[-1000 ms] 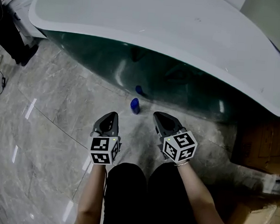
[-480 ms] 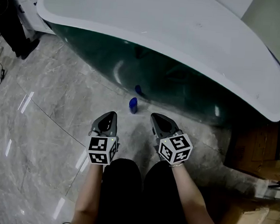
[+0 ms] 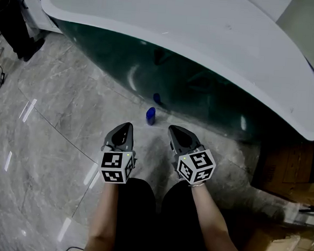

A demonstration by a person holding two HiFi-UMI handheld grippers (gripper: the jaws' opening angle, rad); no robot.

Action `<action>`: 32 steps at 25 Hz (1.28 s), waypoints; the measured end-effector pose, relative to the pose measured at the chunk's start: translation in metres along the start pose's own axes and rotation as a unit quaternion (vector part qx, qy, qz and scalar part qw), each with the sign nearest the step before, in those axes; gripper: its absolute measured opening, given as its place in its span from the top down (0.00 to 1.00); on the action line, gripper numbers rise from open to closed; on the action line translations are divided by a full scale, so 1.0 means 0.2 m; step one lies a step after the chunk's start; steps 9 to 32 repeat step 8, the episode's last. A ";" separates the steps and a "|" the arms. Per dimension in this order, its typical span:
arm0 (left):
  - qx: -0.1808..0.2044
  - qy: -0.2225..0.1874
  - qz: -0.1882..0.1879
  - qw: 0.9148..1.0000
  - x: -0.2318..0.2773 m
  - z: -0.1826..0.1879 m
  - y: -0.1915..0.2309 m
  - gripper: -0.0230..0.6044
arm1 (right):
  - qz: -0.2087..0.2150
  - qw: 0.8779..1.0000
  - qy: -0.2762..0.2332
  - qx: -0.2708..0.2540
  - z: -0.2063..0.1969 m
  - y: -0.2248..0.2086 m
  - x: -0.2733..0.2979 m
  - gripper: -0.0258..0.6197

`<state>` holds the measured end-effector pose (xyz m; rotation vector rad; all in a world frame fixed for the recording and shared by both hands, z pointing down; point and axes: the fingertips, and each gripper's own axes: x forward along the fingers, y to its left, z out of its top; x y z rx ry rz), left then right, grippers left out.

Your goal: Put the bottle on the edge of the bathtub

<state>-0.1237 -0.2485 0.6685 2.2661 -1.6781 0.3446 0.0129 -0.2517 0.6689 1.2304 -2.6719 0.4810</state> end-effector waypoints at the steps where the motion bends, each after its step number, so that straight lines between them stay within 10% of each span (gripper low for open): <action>1: -0.002 -0.001 0.003 1.000 0.00 -0.01 0.01 0.95 | 0.001 1.000 0.000 -0.002 0.00 0.01 0.00 0.96; 32: -0.009 -0.001 0.006 1.000 0.00 -0.01 0.04 0.95 | -0.002 1.000 -0.007 0.006 0.00 -0.01 0.00 0.96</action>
